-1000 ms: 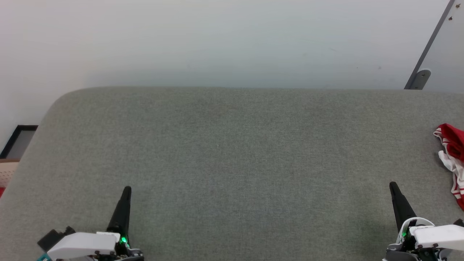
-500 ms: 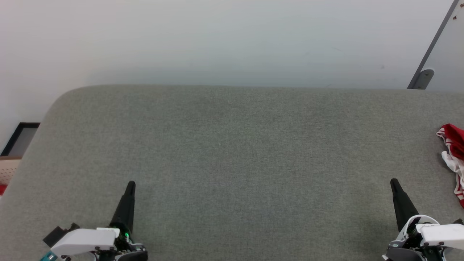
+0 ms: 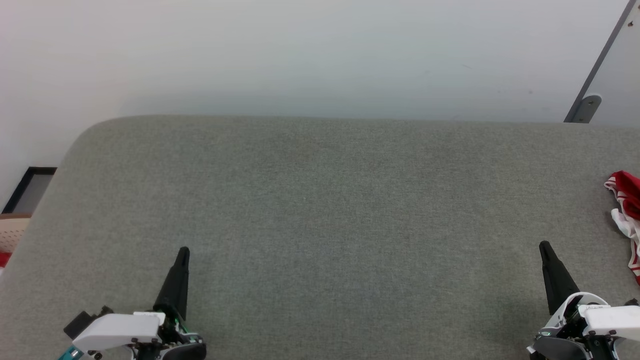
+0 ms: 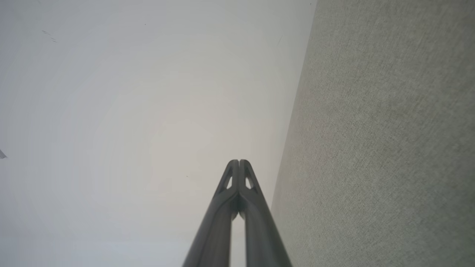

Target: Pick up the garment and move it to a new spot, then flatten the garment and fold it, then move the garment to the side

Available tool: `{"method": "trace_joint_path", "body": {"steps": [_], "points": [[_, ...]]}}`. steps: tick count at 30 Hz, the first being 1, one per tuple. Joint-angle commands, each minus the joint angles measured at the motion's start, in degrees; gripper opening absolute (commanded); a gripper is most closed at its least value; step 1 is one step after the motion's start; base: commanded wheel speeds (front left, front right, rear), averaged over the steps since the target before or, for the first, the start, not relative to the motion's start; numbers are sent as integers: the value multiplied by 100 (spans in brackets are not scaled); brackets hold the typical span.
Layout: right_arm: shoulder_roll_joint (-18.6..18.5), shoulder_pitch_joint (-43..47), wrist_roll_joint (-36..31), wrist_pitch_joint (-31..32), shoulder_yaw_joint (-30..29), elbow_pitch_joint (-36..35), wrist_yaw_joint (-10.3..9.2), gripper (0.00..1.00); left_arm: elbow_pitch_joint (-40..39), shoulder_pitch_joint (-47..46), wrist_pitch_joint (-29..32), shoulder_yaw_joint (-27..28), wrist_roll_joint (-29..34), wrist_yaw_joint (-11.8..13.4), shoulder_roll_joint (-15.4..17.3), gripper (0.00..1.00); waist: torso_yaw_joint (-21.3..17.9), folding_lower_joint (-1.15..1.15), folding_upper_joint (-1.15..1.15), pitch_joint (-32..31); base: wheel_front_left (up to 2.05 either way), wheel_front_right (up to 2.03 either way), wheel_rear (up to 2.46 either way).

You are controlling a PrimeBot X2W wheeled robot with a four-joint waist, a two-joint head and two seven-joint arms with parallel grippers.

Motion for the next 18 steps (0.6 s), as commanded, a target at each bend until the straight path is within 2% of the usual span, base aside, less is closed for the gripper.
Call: {"method": "trace_joint_path", "body": {"steps": [1,18], "points": [[21,-10,17,15,2,-12,-6,0,7,-60,16,16,-14,-32,-2,0,0,0,0,0,0,0,0],[21,-9,17,14,3,-13,-6,0,7,-59,14,14,-16,-32,-2,0,0,0,0,0,0,0,0]]}}
